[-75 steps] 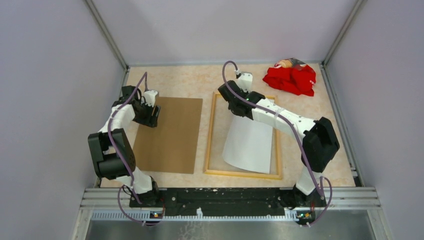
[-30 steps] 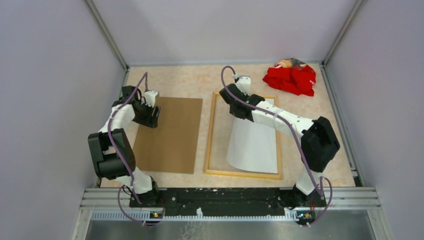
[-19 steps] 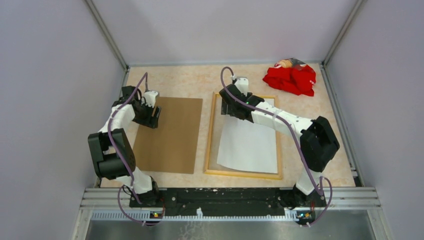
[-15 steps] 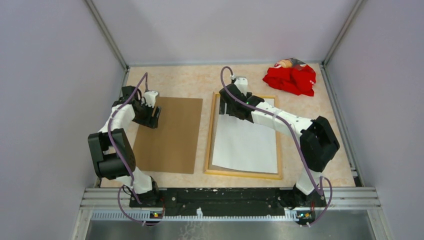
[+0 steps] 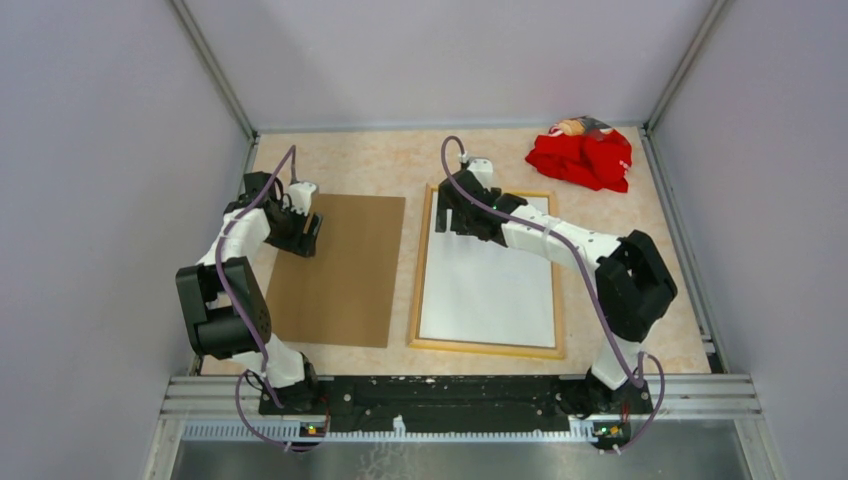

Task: Put the photo into the frame
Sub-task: Turn over the photo from the photo frame, then pick up the photo frame item at the center of the board.

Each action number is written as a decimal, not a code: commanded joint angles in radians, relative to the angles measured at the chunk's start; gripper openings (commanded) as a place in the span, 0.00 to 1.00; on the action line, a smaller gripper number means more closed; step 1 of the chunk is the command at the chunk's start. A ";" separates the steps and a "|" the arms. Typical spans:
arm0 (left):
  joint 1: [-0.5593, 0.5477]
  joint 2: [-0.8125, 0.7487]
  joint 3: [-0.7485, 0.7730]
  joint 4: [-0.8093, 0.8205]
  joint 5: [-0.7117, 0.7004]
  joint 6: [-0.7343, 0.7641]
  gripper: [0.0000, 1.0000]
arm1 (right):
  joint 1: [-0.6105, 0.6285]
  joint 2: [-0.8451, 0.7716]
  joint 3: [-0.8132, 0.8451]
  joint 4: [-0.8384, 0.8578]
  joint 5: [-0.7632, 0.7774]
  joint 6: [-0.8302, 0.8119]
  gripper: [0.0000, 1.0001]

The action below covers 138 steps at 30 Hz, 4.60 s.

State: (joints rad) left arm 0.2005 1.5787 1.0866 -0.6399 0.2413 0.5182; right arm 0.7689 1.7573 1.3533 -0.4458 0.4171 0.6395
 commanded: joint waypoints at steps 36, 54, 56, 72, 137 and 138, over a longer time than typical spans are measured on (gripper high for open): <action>0.146 0.163 -0.079 0.293 -0.334 0.064 0.52 | 0.196 0.467 0.342 0.129 -0.272 0.323 0.85; 0.101 0.226 -0.096 0.175 -0.132 0.025 0.44 | 0.175 0.405 0.180 0.415 -0.402 0.539 0.83; 0.100 0.239 -0.095 0.166 -0.118 0.027 0.44 | 0.165 0.384 0.133 0.497 -0.444 0.572 0.82; 0.096 0.252 -0.101 0.166 -0.087 0.061 0.43 | 0.168 0.215 -0.028 1.068 -0.615 0.642 0.71; -0.224 -0.752 -0.409 0.435 0.477 0.869 0.91 | -0.261 0.039 0.076 0.772 -0.846 0.870 0.00; -0.225 -0.750 -0.412 0.449 0.465 0.876 0.90 | -0.262 0.035 0.078 0.772 -0.853 0.873 0.00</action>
State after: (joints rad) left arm -0.0200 0.8391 0.6968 -0.4366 0.7414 1.3334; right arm 0.4965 1.9079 1.4139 0.1761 -0.3779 1.4525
